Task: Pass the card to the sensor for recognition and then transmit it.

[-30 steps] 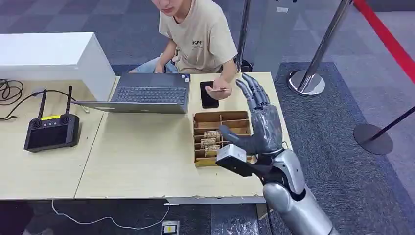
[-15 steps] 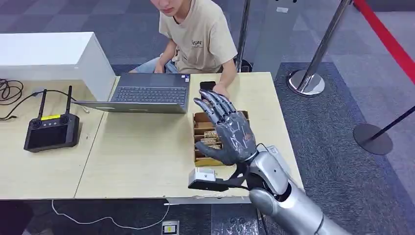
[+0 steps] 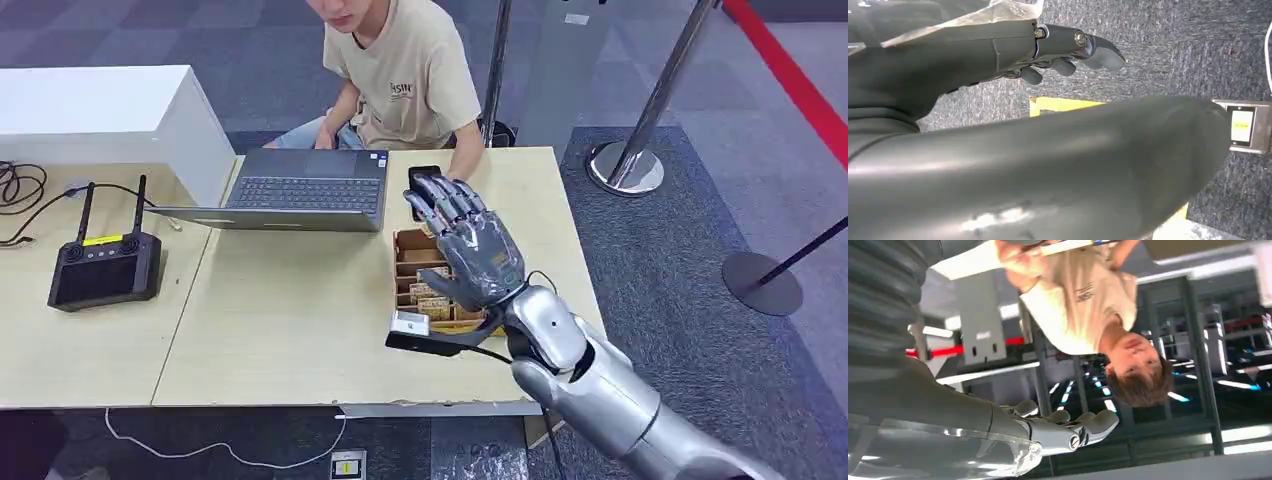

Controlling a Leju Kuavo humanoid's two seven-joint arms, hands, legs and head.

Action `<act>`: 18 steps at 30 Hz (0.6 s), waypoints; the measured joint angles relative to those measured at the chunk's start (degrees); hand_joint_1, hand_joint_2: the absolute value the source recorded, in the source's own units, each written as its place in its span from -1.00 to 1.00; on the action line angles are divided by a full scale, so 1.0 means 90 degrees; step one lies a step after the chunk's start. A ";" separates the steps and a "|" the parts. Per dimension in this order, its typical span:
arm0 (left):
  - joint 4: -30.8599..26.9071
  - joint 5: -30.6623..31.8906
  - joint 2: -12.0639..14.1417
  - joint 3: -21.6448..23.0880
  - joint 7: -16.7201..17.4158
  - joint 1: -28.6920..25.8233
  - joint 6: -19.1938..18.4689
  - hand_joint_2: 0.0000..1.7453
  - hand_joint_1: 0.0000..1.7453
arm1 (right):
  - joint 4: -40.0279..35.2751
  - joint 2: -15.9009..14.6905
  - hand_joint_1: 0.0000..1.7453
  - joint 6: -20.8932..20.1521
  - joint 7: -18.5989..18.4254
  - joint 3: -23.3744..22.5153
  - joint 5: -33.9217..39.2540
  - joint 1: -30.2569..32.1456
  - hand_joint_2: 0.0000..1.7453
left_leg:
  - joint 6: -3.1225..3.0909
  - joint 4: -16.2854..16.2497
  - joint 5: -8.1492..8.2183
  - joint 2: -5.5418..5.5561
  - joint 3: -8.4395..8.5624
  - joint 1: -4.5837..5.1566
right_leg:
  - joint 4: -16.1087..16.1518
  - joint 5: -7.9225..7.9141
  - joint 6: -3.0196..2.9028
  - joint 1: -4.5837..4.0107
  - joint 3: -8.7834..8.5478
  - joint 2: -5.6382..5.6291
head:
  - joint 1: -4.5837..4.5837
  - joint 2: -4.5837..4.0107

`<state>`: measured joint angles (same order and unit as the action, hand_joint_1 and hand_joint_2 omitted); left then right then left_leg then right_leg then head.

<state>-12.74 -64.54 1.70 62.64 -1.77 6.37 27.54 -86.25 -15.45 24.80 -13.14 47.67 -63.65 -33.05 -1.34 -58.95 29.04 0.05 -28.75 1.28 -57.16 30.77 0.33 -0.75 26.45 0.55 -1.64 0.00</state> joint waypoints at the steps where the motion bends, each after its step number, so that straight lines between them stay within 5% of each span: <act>1: 0.0000 0.0000 0.0000 0.0000 0.0000 0.0000 0.0000 -1.00 -1.00 | 0.0041 -0.0017 -1.00 -0.0070 -0.0029 0.0020 -0.0097 -0.0044 1.00 | 0.0000 0.0000 0.0000 0.0000 0.0000 0.0000 | 0.0000 0.0000 0.0000 0.0000 0.0000 0.0000 | 0.0000 0.0000; 18: 0.0000 0.0100 0.0002 0.0104 0.0041 0.0024 -0.0051 -1.00 -1.00 | 0.1044 -0.0192 -1.00 -0.0495 -0.0121 0.0382 -0.0058 -0.0526 1.00 | 0.0000 0.0000 0.0000 0.0001 -0.0003 0.0000 | 0.0000 0.0000 0.0000 0.0000 0.0002 0.0000 | 0.0000 0.0000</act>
<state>-12.74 -63.65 1.73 63.58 -1.40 6.59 27.08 -76.85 -17.18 20.35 -14.23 51.10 -64.17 -37.78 -1.34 -58.95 29.04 0.05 -28.78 1.28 -57.16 30.77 0.33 -0.75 26.47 0.56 -1.64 0.00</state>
